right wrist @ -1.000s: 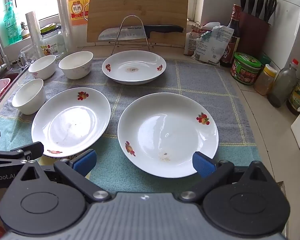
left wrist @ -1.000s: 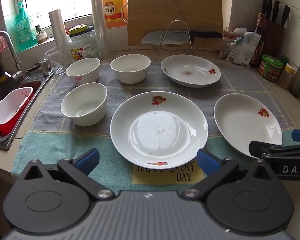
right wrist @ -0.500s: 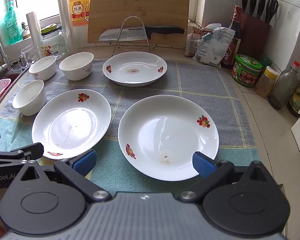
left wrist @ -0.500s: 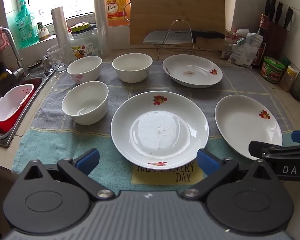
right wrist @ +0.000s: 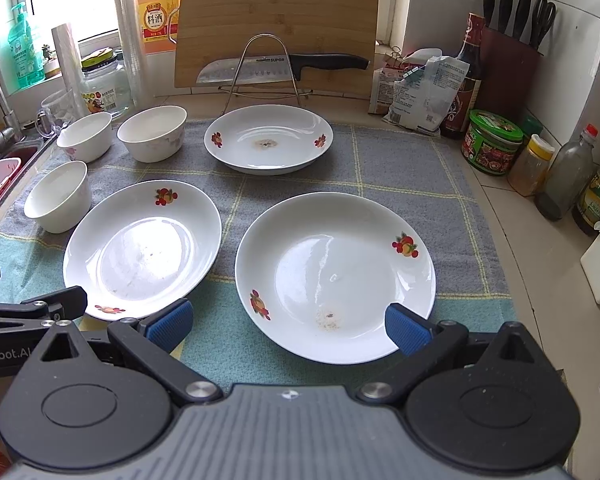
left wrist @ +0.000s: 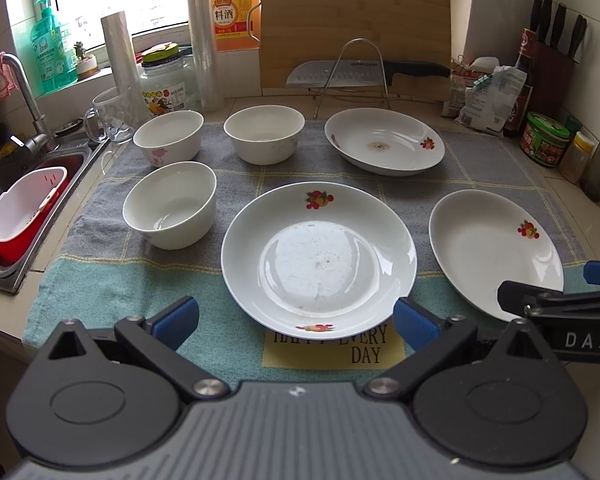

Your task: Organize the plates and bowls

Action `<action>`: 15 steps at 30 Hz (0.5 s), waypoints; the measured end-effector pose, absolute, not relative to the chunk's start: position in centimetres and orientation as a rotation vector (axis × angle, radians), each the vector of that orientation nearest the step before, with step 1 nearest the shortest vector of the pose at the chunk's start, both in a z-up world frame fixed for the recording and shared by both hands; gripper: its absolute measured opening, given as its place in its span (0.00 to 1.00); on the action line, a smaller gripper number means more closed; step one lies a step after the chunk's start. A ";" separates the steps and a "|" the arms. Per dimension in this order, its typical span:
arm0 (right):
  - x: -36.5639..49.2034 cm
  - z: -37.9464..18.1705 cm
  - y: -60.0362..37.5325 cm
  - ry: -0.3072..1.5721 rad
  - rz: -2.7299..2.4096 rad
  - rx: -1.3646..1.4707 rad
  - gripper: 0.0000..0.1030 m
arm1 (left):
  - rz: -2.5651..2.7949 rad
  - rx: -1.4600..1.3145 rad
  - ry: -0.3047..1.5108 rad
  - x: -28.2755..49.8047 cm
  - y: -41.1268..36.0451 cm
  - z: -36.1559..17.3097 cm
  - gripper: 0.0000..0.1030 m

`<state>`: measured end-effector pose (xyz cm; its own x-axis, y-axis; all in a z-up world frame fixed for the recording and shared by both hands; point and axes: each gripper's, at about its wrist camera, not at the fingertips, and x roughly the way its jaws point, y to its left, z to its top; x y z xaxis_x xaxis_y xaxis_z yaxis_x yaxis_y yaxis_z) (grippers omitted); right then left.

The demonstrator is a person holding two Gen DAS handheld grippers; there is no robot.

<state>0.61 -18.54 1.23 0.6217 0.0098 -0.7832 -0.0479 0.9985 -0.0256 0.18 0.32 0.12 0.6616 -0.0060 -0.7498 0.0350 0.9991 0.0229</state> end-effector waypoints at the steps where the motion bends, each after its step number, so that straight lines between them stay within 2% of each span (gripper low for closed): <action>1: 0.6 1.2 -18.5 0.899 0.034 -0.046 1.00 | -0.023 0.035 0.849 0.2 0.3 0.1 0.99; 15: 0.7 1.6 -18.6 0.897 0.032 -0.048 1.00 | -0.021 0.030 0.855 0.3 0.3 0.4 0.99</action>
